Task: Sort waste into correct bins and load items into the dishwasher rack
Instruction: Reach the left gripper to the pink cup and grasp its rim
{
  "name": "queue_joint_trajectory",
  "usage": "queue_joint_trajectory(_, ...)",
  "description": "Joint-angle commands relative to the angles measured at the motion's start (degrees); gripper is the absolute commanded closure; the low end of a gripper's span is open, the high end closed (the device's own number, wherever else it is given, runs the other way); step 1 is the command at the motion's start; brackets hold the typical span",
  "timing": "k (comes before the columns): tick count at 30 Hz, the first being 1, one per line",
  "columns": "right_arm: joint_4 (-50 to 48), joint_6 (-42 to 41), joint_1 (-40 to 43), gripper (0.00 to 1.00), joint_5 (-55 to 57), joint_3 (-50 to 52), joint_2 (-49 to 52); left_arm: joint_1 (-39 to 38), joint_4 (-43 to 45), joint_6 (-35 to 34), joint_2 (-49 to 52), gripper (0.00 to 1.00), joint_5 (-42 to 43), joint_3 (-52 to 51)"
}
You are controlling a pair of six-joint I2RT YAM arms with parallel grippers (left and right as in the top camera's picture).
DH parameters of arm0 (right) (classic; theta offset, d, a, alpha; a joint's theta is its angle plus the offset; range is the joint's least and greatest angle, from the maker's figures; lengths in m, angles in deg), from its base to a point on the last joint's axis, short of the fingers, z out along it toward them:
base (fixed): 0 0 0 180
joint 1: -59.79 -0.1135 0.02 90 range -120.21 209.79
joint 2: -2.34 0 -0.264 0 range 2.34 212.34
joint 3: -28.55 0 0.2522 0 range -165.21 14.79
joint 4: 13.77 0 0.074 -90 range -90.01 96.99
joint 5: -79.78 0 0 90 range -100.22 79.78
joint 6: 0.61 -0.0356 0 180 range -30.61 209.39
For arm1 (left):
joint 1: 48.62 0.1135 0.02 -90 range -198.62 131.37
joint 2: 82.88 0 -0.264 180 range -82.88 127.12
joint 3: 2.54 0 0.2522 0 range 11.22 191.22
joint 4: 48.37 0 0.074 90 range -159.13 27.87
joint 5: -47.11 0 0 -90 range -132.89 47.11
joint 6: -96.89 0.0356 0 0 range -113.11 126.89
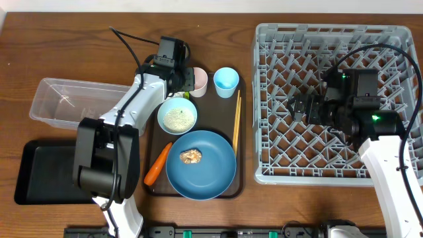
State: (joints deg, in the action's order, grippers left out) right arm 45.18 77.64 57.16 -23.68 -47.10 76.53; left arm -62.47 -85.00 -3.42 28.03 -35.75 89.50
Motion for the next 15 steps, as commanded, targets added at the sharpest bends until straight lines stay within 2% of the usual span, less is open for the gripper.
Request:
queue_joint_trajectory(1, 0.0, -0.66, 0.35, 0.01, 0.13, -1.2, -0.28, -0.11, 0.15, 0.11, 1.2, 0.78, -0.15, -0.72)
queue_joint_trajectory(2, 0.04, -0.66, 0.37, 0.01, 0.13, -1.2, -0.28, -0.11, 0.48, 0.11, 1.2, 0.81, -0.24, -0.72)
queue_joint_trajectory(3, 0.07, -0.66, 0.37, 0.01, 0.13, -1.2, -0.28, -0.11, 0.76, 0.13, 1.2, 0.93, -0.37, -0.72)
queue_joint_trajectory(14, 0.04, -0.66, 0.35, 0.01, 0.13, -1.2, -0.31, -0.11, 1.14, 0.11, 1.25, 0.92, -0.31, -1.97)
queue_joint_trajectory(15, 0.04, -0.66, 0.37, 0.01, 0.13, -1.2, -0.31, -0.11, 1.11, 0.11, 1.25, 0.94, -0.31, -2.01)
